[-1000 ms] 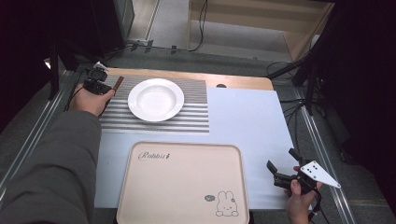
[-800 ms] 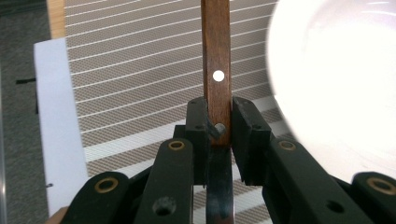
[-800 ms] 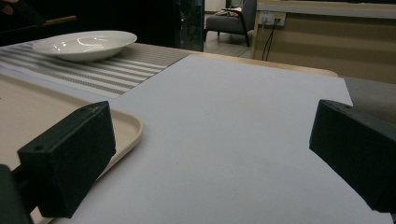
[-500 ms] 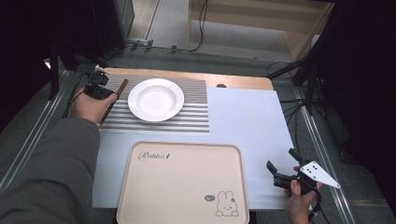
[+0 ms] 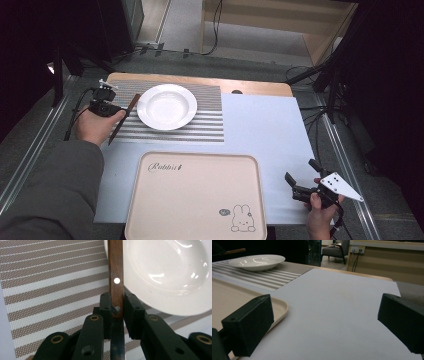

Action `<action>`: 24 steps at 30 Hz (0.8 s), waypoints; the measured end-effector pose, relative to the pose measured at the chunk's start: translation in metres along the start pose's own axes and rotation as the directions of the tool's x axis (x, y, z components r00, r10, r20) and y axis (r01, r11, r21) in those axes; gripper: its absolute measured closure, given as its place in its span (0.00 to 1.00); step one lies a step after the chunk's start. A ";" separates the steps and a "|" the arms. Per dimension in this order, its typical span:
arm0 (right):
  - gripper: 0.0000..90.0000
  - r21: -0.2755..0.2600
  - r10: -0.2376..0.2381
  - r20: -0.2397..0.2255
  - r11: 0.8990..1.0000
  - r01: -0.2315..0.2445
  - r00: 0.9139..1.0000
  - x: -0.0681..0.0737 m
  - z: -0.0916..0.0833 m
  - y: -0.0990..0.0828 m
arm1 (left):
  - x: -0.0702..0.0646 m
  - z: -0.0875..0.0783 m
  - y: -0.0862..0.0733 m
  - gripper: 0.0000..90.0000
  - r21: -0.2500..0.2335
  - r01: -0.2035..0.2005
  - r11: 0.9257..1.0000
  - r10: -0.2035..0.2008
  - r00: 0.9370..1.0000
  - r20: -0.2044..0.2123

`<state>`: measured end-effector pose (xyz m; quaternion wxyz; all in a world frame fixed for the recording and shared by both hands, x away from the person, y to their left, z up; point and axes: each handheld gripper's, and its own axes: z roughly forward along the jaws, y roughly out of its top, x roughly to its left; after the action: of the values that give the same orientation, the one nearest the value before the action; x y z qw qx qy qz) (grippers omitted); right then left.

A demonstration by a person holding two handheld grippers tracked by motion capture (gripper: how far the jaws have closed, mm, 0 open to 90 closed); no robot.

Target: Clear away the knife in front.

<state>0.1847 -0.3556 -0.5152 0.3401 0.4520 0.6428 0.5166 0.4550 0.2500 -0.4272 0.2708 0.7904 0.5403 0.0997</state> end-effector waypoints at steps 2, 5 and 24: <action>0.00 -0.001 0.001 0.000 1.000 -0.001 1.000 0.000 0.000 0.000 | -0.004 -0.003 -0.003 0.87 -0.001 -0.012 1.000 0.012 1.000 0.007; 0.00 0.000 -0.001 0.000 1.000 0.001 1.000 0.000 0.000 0.000 | -0.010 -0.007 -0.008 0.87 -0.009 -0.029 1.000 0.030 0.999 0.018; 0.00 0.000 0.001 -0.001 1.000 -0.001 1.000 0.000 0.000 0.000 | -0.062 -0.025 -0.036 0.87 0.000 -0.155 0.988 0.154 0.984 0.091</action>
<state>0.1845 -0.3557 -0.5152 0.3398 0.4521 0.6426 0.5169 0.3905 0.2118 -0.4169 0.2835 0.8346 0.4650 0.0825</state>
